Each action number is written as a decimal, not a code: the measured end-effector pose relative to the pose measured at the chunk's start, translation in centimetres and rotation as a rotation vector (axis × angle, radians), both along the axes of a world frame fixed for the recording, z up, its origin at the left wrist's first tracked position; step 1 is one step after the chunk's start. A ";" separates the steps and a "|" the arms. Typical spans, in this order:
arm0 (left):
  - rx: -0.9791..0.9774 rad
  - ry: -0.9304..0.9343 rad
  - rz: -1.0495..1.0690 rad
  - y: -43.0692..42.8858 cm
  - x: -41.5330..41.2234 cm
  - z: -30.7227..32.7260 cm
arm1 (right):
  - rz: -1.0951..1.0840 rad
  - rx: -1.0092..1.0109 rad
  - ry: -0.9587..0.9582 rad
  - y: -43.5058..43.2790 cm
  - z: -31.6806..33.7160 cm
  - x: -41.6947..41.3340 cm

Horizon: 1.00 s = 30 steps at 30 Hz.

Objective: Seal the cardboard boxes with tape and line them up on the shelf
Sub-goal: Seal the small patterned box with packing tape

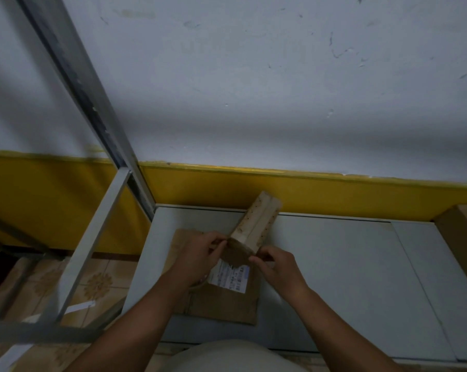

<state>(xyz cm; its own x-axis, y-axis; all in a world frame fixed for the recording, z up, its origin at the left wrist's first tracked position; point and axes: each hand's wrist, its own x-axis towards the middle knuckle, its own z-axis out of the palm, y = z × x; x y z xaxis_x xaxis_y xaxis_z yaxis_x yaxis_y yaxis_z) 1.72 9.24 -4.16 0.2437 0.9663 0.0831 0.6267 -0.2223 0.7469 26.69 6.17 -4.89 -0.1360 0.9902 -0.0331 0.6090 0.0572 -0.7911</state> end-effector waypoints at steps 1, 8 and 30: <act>-0.001 -0.013 0.007 0.0 0.0 0.1 | 0.015 -0.003 0.000 -0.2 0.1 0.0; -0.019 -0.095 0.046 0.1 -0.1 0.2 | 0.059 0.114 -0.054 -0.7 0.2 1.0; -0.079 -0.204 0.079 -0.4 -0.3 -0.4 | 0.102 0.308 -0.015 2.2 0.7 -2.0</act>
